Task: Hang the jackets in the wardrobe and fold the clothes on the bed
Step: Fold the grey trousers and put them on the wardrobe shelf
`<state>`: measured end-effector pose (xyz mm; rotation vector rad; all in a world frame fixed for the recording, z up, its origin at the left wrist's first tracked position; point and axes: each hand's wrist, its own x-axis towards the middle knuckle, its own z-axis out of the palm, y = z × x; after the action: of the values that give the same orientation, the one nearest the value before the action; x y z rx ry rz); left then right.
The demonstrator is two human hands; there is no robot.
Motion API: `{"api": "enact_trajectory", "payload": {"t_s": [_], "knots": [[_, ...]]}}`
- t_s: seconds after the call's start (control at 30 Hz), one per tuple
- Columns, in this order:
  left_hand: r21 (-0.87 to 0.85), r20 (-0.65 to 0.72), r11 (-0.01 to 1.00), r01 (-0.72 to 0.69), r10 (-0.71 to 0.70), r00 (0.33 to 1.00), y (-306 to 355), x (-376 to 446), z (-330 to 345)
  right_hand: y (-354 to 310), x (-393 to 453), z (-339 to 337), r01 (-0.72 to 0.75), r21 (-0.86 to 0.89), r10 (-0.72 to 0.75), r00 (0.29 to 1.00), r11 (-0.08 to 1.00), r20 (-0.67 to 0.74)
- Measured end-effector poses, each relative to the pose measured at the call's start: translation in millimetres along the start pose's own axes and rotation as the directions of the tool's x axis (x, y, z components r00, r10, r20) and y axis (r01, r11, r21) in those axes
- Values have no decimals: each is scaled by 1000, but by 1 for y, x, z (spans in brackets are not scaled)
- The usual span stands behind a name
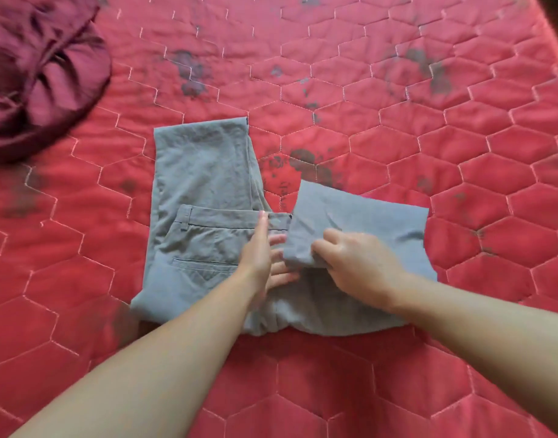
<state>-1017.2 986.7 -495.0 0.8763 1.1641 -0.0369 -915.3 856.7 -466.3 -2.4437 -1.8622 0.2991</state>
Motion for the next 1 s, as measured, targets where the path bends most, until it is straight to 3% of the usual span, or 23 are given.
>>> {"api": "enact_trajectory", "payload": {"t_s": [0.17, 0.27, 0.33, 0.4, 0.5, 0.57, 0.6, 0.67, 0.7, 0.77, 0.83, 0.9, 1.0], "knots": [[256, 81, 967, -9, -12, 997, -38, -17, -14, -28, -52, 25, 83, -30, -83, 997, 996, 2], [376, -4, 926, -30, 34, 999, -62, -10, -10, -28, -73, 40, -23, -99, 38, 988, 995, 153], [536, -40, 835, -129, 178, 983, -70, -6, -7, -25, -82, 48, -101, -173, 138, 965, 980, 224], [671, -51, 708, -220, 339, 939, -69, -9, -3, -17, -83, 51, -171, -176, 205, 960, 969, 193], [664, -20, 665, -341, 471, 882, -69, -14, -2, -9, -76, 41, -132, -243, 151, 987, 961, 61], [744, 89, 538, -396, 507, 857, -69, -17, 0, -4, -77, 38, -63, -313, 98, 990, 948, 97], [794, 152, 454, -405, 496, 855, -70, -19, 1, -2, -82, 41, 7, -300, 59, 976, 954, 208], [883, 176, 296, -364, 511, 842, -70, -22, 6, 6, -90, 46, 7, -122, 45, 906, 992, 420], [914, 157, 230, -335, 561, 813, -69, -24, 9, 11, -90, 46, -40, -34, 51, 905, 999, 423], [931, 243, 49, -363, 660, 711, -65, -21, 17, 21, -81, 43, -98, 63, 81, 969, 993, 232], [890, 434, -179, -419, 613, 660, -64, -8, 27, 35, -63, 45, -138, 41, 138, 990, 990, -6], [850, 525, -344, -398, 507, 684, -62, 11, 32, 45, -38, 48, -250, 13, 250, 963, 968, -96], [863, 476, -397, -312, 436, 764, -65, 36, 26, 60, -15, 66, -366, -108, 371, 928, 924, 26]]}}
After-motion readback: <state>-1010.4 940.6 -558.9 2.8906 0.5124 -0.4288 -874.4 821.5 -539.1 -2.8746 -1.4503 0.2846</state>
